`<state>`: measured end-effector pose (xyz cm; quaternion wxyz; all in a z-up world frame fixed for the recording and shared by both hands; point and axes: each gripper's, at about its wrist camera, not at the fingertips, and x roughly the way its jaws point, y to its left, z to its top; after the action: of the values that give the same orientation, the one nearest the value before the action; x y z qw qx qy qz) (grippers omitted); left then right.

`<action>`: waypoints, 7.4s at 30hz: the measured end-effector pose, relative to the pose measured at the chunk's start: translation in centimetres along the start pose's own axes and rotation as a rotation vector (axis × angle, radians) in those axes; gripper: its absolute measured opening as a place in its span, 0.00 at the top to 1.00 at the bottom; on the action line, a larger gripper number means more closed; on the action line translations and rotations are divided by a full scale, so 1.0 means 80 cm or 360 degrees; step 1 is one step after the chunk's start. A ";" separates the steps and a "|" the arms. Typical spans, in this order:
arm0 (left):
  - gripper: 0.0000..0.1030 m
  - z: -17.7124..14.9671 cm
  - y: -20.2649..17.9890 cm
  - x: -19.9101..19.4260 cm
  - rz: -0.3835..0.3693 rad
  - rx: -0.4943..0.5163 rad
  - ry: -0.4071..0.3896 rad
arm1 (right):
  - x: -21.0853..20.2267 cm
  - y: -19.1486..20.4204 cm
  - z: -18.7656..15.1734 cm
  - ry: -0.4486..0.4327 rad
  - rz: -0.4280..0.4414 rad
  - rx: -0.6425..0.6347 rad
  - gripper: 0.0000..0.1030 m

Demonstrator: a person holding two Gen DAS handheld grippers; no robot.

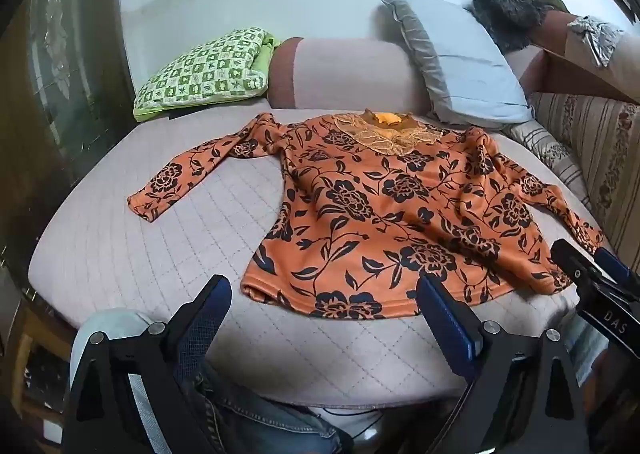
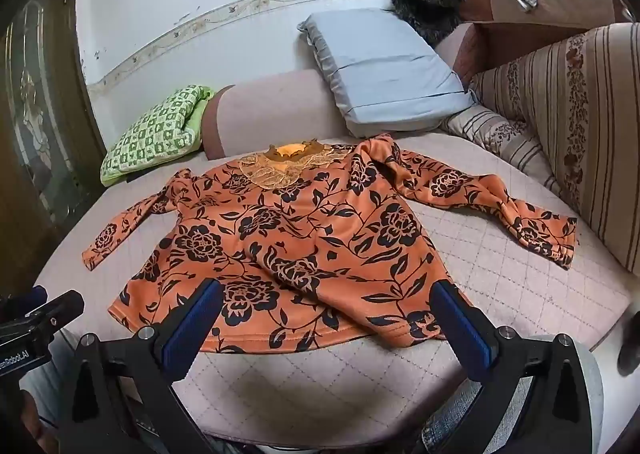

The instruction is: Fold small clothes

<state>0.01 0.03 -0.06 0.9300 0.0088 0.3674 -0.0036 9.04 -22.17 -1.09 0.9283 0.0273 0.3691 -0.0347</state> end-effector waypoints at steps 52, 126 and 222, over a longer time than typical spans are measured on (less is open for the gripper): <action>0.08 -0.018 -0.007 0.010 -0.0029 0.0003 0.0097 | 0.001 0.005 -0.008 0.0055 -0.0065 0.0006 0.00; 0.09 0.176 0.147 0.263 -0.0647 -0.0645 0.0277 | 0.093 0.103 0.223 0.0034 0.0196 -0.0260 0.92; 0.84 0.037 0.146 0.218 -0.0015 -0.0270 0.0790 | 0.164 -0.146 0.044 0.1032 -0.0446 0.0234 0.83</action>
<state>14.92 11.68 -9.62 0.8089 -0.0703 0.5832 0.0252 19.95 -34.67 -7.83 0.7448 0.0527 0.6411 -0.1775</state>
